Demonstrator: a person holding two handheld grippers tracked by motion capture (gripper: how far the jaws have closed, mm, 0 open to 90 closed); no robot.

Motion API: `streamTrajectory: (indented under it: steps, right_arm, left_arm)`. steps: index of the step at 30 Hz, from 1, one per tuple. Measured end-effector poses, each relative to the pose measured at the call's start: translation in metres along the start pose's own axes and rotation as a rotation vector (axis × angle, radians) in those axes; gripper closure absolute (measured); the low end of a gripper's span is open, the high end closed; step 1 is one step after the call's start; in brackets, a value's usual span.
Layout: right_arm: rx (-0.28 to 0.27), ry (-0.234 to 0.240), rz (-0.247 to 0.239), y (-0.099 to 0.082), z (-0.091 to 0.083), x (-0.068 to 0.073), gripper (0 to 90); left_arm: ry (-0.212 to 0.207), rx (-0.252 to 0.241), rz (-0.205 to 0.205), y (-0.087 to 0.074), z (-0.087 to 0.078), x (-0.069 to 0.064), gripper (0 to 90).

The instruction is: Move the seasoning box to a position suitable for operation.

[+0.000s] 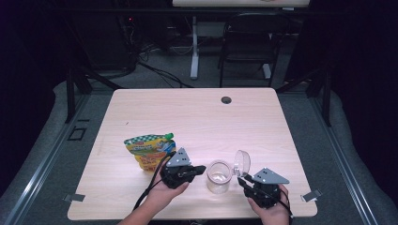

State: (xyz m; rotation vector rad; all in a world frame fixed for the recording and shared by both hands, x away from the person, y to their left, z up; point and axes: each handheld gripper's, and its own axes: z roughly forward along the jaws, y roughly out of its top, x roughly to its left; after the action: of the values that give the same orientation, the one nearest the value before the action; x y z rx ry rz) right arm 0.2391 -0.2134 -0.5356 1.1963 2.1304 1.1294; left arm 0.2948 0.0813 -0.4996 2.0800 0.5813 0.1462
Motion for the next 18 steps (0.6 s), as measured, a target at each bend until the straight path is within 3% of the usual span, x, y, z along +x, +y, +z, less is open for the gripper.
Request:
streamTrajectory:
  steps: [7, 18]
  right_arm:
    - [0.012, 0.003, 0.006, -0.001, 0.006, -0.002, 77.9]
    - [0.009, -0.01, 0.001, -0.002, 0.008, -0.001, 82.1]
  left_arm:
    - [0.042, 0.006, -0.003, -0.019, -0.026, 0.008, 87.2]
    - [0.112, -0.007, -0.072, -0.053, -0.066, 0.025, 85.1]
